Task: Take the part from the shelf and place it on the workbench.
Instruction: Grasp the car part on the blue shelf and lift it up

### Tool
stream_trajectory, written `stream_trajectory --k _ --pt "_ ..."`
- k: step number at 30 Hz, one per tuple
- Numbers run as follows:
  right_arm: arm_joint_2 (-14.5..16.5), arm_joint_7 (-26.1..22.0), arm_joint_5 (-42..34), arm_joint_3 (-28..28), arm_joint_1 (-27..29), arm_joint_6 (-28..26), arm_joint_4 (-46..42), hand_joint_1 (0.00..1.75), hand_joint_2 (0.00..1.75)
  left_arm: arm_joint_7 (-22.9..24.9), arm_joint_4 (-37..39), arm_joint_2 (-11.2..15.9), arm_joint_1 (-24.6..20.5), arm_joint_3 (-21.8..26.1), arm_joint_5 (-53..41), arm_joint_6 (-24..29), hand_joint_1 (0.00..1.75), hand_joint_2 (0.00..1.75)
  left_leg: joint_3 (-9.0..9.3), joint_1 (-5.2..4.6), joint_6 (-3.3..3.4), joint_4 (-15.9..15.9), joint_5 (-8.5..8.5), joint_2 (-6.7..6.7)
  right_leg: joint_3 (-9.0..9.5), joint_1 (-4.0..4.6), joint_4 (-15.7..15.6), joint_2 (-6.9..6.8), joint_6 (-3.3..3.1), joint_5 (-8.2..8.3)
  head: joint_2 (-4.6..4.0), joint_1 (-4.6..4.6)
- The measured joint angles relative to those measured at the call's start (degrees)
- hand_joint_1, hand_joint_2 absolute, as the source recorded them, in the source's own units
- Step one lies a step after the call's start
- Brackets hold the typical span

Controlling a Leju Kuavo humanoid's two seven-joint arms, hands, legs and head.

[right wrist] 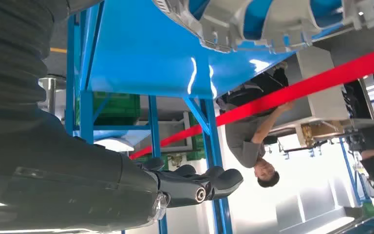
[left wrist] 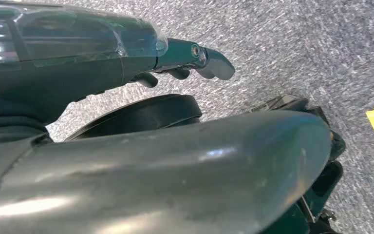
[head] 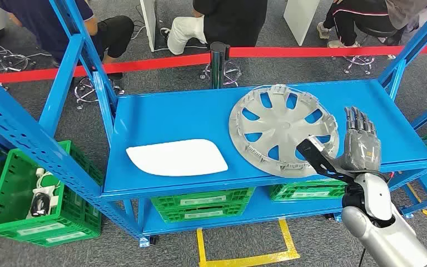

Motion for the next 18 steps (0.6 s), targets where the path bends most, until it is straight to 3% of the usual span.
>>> stream_trajectory --k 8,18 --pt "-1.5 -2.3 -1.3 1.1 -2.3 7.2 3.5 0.0 1.75 0.3 0.0 0.1 -0.5 -0.4 -0.8 0.0 0.0 0.0 0.03 0.0 0.02 0.0 0.02 0.16 0.01 0.0 0.0 0.0 0.0 0.01 0.0 -0.01" --pt "-2.6 -3.3 -1.4 2.8 -3.9 8.9 6.7 0.0 1.75 0.3 0.0 0.2 -0.9 -0.8 -1.0 0.0 0.0 0.0 0.05 -0.01 0.04 0.0 0.03 0.33 0.07 0.0 0.0 0.02 0.01 0.01 0.0 -0.01"
